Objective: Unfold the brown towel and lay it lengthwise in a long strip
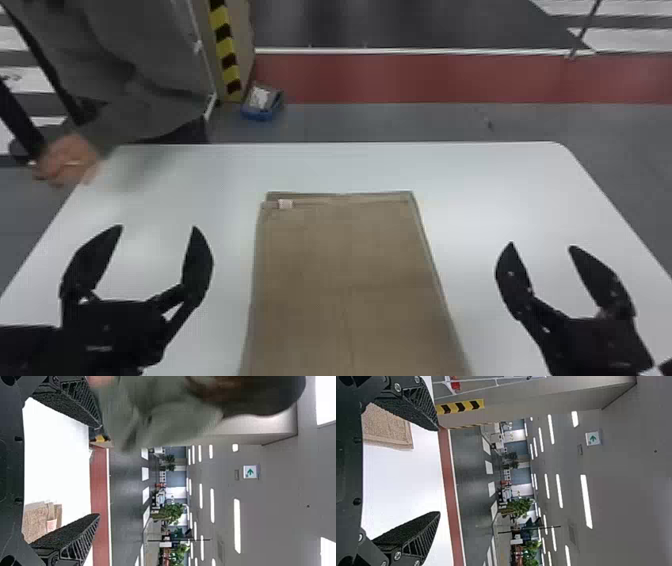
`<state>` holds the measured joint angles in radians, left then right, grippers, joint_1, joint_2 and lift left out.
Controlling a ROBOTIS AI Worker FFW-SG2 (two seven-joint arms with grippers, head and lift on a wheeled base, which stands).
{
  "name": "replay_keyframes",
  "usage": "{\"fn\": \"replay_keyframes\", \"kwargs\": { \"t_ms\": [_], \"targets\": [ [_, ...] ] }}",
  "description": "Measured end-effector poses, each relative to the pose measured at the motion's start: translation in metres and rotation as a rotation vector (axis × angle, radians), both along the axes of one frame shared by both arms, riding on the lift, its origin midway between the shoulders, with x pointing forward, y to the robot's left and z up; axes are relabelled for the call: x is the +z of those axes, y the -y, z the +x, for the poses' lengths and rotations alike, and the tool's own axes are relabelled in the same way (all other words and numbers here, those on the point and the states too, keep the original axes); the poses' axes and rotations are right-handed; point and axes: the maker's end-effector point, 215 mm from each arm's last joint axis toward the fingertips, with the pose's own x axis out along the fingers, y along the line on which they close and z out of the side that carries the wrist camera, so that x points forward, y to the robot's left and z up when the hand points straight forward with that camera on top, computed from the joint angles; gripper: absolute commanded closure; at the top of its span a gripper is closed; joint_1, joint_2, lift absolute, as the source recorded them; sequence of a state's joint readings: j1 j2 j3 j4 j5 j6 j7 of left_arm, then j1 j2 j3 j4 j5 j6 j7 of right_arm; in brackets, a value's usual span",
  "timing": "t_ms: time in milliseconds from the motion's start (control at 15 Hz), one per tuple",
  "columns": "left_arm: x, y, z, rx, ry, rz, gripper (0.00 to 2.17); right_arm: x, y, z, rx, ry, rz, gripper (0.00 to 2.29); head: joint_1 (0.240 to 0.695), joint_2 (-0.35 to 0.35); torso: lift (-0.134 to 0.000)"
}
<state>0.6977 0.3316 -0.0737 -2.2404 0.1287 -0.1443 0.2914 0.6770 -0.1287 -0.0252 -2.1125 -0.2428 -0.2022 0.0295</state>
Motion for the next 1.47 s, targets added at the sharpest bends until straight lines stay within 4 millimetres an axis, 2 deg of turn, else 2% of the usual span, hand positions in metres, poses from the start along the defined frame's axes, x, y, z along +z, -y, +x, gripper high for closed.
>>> {"fn": "replay_keyframes", "kwargs": {
  "t_ms": [267,533,867,1000,1267,1467],
  "targets": [
    [-0.009,-0.002,0.005,0.002,-0.019,0.006,0.09,-0.004,0.001,0.006,0.002,-0.013,-0.011,0.15,0.695,0.000,-0.123],
    [-0.022,-0.003,0.015,-0.002,-0.032,0.008,0.13,-0.017,-0.001,0.020,0.019,-0.058,-0.026,0.19,0.695,0.004,-0.123],
    [-0.039,0.001,0.043,-0.019,-0.043,-0.009,0.15,-0.044,-0.006,0.058,0.032,-0.113,-0.056,0.19,0.695,0.003,-0.123],
    [-0.055,0.005,0.058,-0.045,-0.091,-0.005,0.16,-0.049,-0.010,0.078,0.038,-0.114,-0.082,0.20,0.695,0.004,-0.123],
    [-0.070,0.021,0.089,-0.100,-0.145,-0.019,0.20,-0.062,-0.017,0.119,0.063,-0.146,-0.129,0.21,0.695,-0.003,-0.123],
    [-0.086,0.030,0.111,-0.137,-0.200,-0.038,0.20,-0.069,-0.017,0.136,0.064,-0.156,-0.139,0.21,0.695,-0.015,-0.123]
  ]
}}
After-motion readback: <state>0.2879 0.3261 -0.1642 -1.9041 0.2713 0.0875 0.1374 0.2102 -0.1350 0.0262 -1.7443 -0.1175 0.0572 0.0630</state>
